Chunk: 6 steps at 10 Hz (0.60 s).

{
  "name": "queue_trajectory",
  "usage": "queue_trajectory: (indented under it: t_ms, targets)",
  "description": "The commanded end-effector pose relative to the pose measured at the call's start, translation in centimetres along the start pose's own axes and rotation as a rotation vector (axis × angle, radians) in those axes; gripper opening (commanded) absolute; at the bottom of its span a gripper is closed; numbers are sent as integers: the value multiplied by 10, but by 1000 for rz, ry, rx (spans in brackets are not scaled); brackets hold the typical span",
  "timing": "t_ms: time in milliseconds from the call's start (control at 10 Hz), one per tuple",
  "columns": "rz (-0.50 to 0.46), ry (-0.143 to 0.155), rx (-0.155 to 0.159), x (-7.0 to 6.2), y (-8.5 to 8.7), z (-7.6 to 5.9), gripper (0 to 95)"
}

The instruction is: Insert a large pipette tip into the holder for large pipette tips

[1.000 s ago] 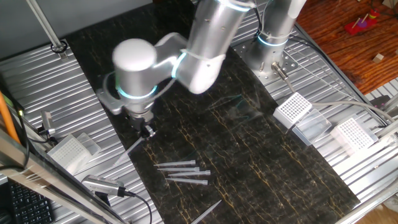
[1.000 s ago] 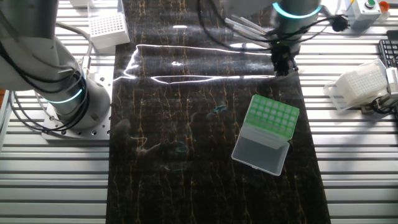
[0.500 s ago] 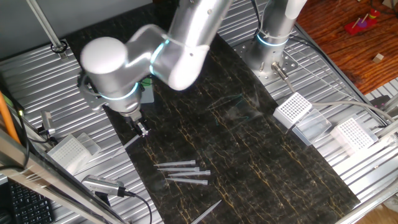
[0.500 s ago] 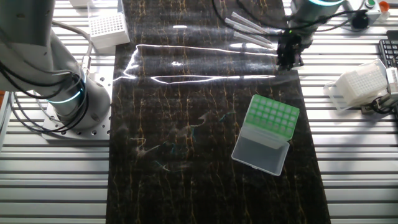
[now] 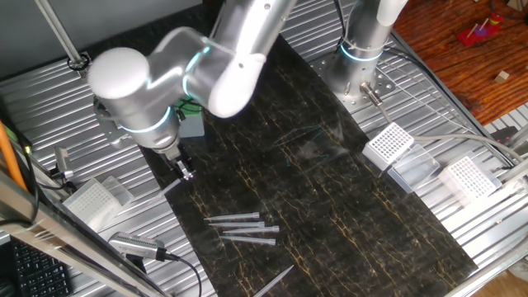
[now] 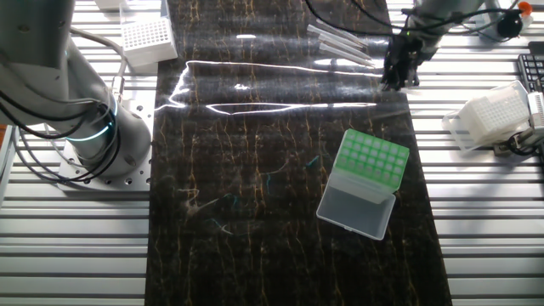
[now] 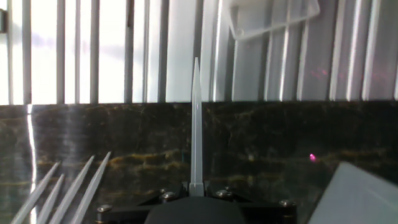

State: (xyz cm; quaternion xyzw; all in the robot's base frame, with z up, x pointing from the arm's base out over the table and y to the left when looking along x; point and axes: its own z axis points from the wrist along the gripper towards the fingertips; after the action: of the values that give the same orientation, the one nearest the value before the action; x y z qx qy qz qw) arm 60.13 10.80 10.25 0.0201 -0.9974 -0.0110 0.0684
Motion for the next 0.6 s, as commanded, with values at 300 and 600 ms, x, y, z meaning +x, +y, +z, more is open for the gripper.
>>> queue_trajectory:
  t_ms: [300, 600]
  targets:
    - [27, 36, -10, 8, 3, -19, 0]
    - [40, 67, -21, 15, 6, -33, 0]
